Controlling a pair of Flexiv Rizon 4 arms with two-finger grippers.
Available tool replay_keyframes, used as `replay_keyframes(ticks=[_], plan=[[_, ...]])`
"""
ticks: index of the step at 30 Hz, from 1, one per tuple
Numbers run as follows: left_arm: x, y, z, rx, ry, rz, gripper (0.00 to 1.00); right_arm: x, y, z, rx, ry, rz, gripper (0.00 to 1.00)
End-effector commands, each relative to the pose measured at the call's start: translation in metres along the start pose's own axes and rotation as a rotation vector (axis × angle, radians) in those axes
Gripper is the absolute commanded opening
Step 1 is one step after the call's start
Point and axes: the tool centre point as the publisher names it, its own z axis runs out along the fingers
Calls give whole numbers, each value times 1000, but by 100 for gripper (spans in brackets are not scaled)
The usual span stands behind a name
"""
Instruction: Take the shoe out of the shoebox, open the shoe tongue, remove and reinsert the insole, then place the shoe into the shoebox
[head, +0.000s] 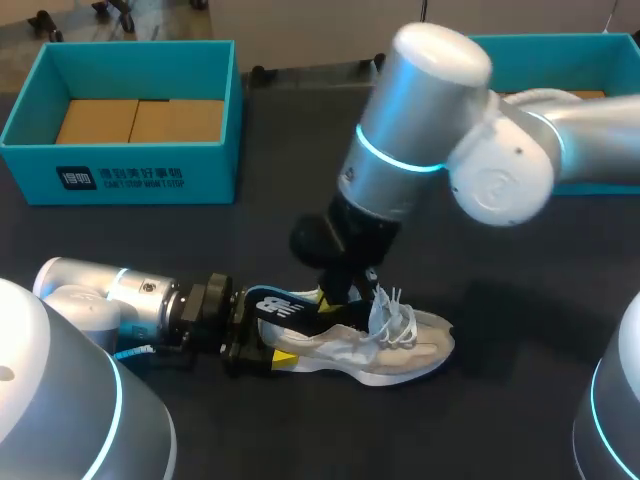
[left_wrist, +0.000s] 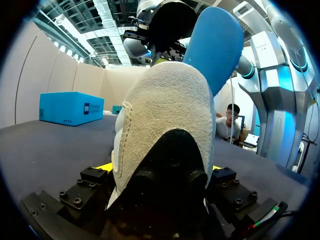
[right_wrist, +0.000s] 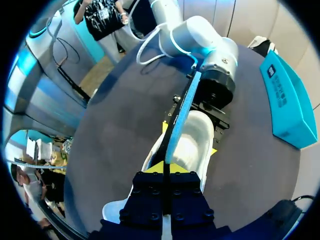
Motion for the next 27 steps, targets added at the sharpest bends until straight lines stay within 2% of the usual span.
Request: replay_keyframes(ticks=[1, 6, 9, 10, 14, 16, 20, 27], plan=[[-1, 4, -1, 0, -4, 0, 0, -10, 11, 9, 63, 51, -2, 0], [-1, 4, -1, 0, -4, 0, 0, -12, 16, 7, 68, 51, -6, 10], [-1, 4, -1, 0, -4, 0, 0, -16, 14, 9, 82, 86, 56, 25], [-1, 4, -1, 0, -4, 0, 0, -17, 12, 9, 78, 93, 86, 34], [-1, 4, -1, 0, -4, 0, 0, -18, 5, 6, 71, 106, 179, 51], [-1, 4, -1, 0, -4, 0, 0, -15, 2, 0, 64, 88, 218, 55], [-1, 4, -1, 0, -4, 0, 0, -11, 1, -8, 55, 68, 260, 50], [-1, 4, -1, 0, -4, 0, 0, -9, 6, -5, 43, 128, 276, 49]])
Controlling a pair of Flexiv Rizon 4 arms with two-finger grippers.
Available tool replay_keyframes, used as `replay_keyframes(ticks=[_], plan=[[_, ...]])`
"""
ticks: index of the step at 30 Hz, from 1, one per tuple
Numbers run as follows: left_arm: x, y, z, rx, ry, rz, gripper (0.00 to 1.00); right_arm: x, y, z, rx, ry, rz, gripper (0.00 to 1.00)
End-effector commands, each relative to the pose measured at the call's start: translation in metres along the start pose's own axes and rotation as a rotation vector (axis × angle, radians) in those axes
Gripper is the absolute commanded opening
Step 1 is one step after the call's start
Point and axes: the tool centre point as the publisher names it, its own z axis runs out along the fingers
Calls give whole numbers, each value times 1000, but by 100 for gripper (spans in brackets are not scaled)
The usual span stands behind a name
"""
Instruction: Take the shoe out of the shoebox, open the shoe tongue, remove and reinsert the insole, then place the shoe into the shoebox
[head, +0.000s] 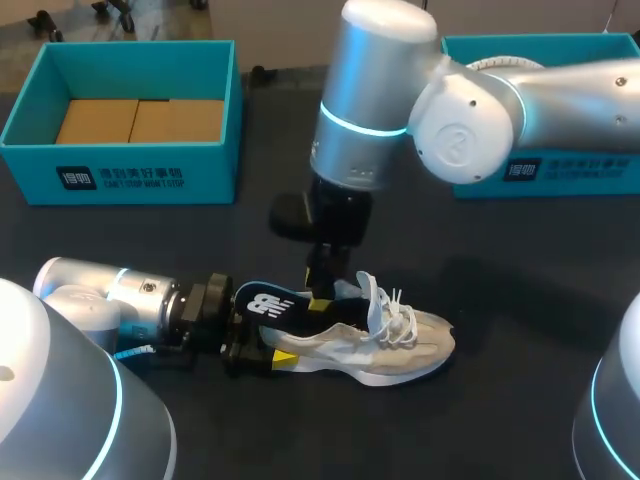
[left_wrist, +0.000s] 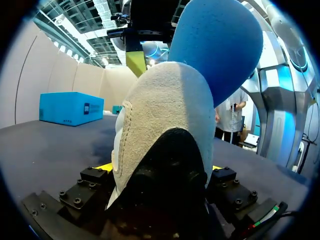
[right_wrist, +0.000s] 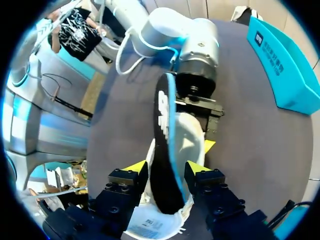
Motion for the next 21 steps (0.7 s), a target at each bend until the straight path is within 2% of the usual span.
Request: replay_keyframes(ticks=[1, 9, 21], plan=[[-1, 4, -1, 0, -4, 0, 0, -1, -2, 3, -5, 25, 7, 49], [-1, 4, -1, 0, -4, 0, 0, -2, -2, 4, -74, 39, 54, 47], [-1, 4, -1, 0, -4, 0, 0, 0, 1, 14, -134, 54, 65, 31]])
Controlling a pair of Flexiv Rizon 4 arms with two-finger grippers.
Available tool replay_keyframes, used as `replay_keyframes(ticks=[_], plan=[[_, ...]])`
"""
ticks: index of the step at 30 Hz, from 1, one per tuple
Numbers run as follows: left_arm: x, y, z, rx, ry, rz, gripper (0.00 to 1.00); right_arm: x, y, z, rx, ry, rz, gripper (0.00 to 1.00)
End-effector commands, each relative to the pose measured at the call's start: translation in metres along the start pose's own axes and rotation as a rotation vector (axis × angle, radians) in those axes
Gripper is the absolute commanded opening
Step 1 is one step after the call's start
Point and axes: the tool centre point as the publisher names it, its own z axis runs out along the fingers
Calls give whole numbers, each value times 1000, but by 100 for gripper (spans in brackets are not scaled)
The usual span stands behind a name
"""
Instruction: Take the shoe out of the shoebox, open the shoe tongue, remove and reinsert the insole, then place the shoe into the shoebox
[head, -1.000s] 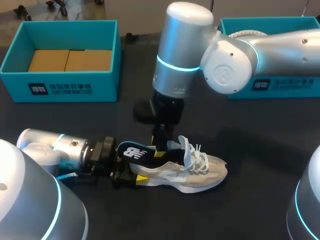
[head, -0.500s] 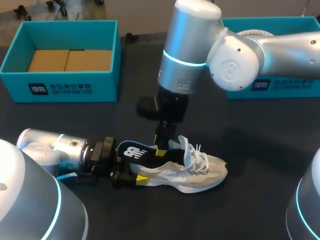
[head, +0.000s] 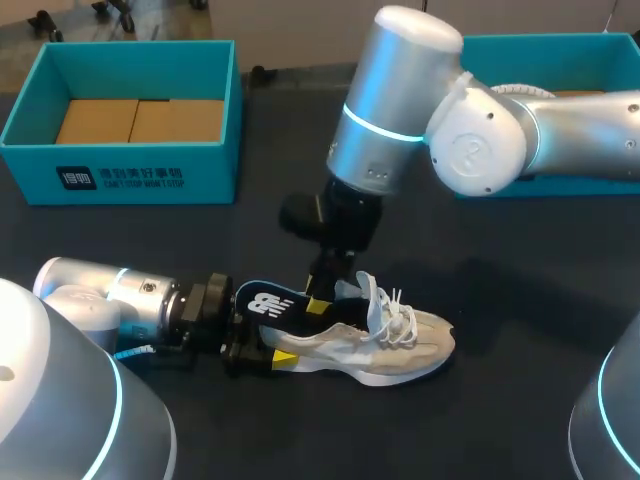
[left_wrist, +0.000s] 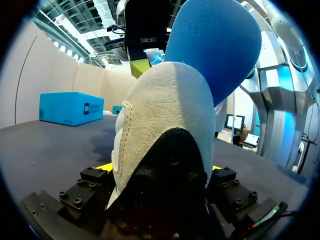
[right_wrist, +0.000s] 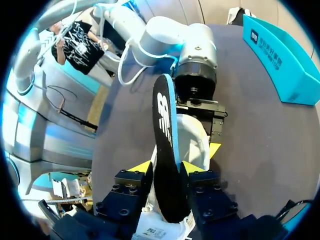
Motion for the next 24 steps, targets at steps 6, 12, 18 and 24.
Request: replay_keyframes(ticks=[6, 12, 18, 24], plan=[[-1, 4, -1, 0, -4, 0, 0, -3, -3, 0, -32, -9, 12, 24], [-1, 4, -1, 0, -4, 0, 0, -6, -3, -3, -31, -16, 17, 31], [-1, 4, -1, 0, -4, 0, 0, -9, 2, -2, -20, -4, 3, 37], [-1, 4, -1, 0, -4, 0, 0, -10, 4, 3, 1, 19, -5, 39]])
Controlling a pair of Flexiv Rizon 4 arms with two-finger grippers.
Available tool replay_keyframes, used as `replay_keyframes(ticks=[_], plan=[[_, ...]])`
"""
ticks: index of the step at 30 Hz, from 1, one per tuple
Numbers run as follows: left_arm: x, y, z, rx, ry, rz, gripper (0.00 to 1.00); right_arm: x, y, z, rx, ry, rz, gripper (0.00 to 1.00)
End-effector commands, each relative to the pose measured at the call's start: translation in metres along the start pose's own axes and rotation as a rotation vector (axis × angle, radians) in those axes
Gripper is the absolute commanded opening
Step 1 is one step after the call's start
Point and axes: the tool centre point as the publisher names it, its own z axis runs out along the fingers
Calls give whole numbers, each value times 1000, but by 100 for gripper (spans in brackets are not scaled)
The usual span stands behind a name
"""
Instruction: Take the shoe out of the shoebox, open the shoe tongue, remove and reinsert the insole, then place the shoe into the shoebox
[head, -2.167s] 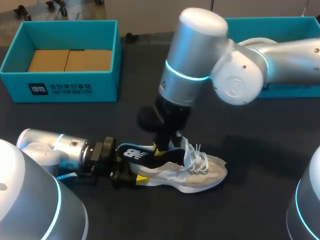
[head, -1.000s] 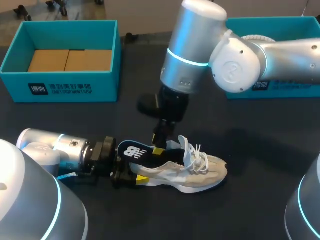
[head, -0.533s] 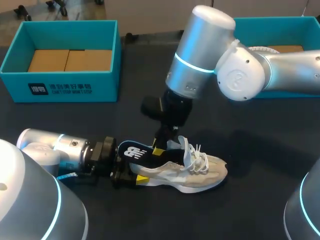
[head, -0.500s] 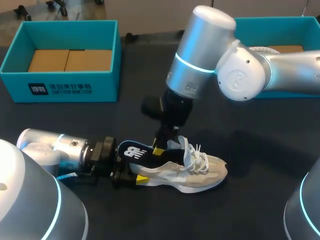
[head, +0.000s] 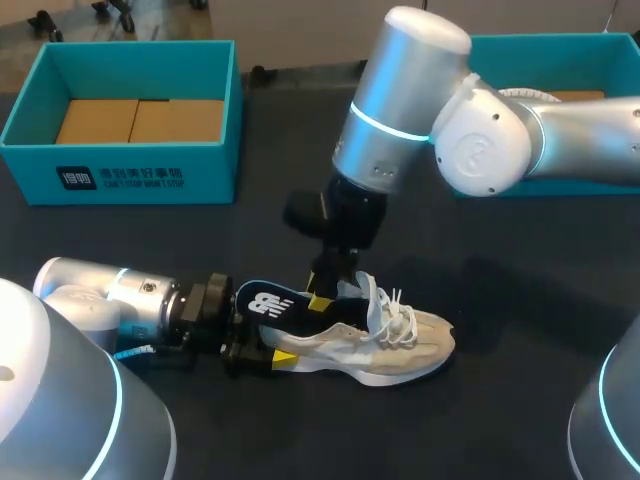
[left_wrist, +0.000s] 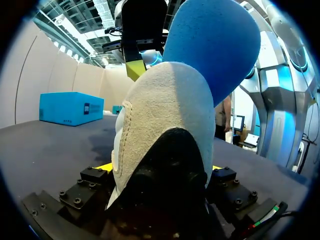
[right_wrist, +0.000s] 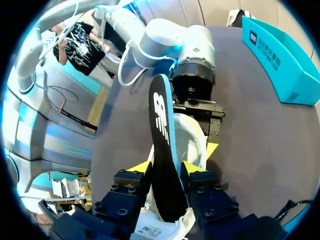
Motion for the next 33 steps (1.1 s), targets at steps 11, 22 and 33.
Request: replay_keyframes(ticks=[11, 22, 33], plan=[[-1, 4, -1, 0, -4, 0, 0, -5, 4, 19, 30, 44, 1, 42], [-1, 4, -1, 0, -4, 0, 0, -2, 2, 27, 38, 78, -8, 45], [-1, 4, -1, 0, -4, 0, 0, -1, 1, 33, 41, 113, -18, 46]])
